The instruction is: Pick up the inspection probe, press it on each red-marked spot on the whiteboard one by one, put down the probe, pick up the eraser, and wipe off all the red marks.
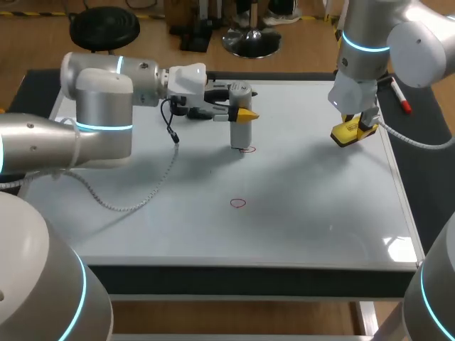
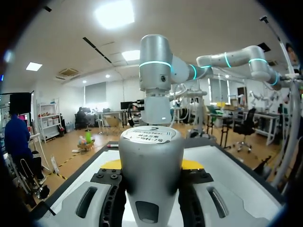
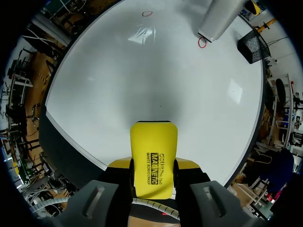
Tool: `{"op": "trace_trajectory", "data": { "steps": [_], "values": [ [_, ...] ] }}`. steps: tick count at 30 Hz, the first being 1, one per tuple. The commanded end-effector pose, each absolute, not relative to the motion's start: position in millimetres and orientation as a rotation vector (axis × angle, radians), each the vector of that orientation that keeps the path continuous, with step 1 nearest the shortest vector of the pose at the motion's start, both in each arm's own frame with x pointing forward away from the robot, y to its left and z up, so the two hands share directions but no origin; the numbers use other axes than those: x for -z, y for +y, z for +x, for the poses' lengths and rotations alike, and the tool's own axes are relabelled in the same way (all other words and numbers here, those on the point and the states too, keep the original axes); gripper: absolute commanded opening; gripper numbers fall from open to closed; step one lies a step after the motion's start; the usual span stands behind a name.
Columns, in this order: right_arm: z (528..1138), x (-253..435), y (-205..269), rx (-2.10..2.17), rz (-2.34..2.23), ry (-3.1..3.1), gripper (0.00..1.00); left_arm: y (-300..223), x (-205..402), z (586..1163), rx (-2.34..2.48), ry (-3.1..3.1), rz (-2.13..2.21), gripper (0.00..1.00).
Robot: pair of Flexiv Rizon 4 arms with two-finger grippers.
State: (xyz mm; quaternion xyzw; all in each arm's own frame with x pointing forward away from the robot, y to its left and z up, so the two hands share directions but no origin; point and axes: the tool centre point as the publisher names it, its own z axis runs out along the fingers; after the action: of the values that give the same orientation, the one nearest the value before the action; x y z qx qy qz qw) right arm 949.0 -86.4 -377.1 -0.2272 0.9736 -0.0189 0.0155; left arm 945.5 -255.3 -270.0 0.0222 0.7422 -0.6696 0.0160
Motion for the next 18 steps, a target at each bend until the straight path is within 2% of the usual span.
{"op": "trace_trajectory", "data": {
  "steps": [1, 18],
  "values": [
    [949.4, 376.7, -86.9, 0.063, -0.710, 3.029, 0.00, -263.7, 278.2, 952.8, 2.104, 2.304, 0.081, 0.00],
    [949.4, 376.7, -86.9, 0.063, -0.710, 3.029, 0.00, -270.4, 288.7, 955.5, 2.110, 2.305, 0.073, 0.00]
  ]
}}
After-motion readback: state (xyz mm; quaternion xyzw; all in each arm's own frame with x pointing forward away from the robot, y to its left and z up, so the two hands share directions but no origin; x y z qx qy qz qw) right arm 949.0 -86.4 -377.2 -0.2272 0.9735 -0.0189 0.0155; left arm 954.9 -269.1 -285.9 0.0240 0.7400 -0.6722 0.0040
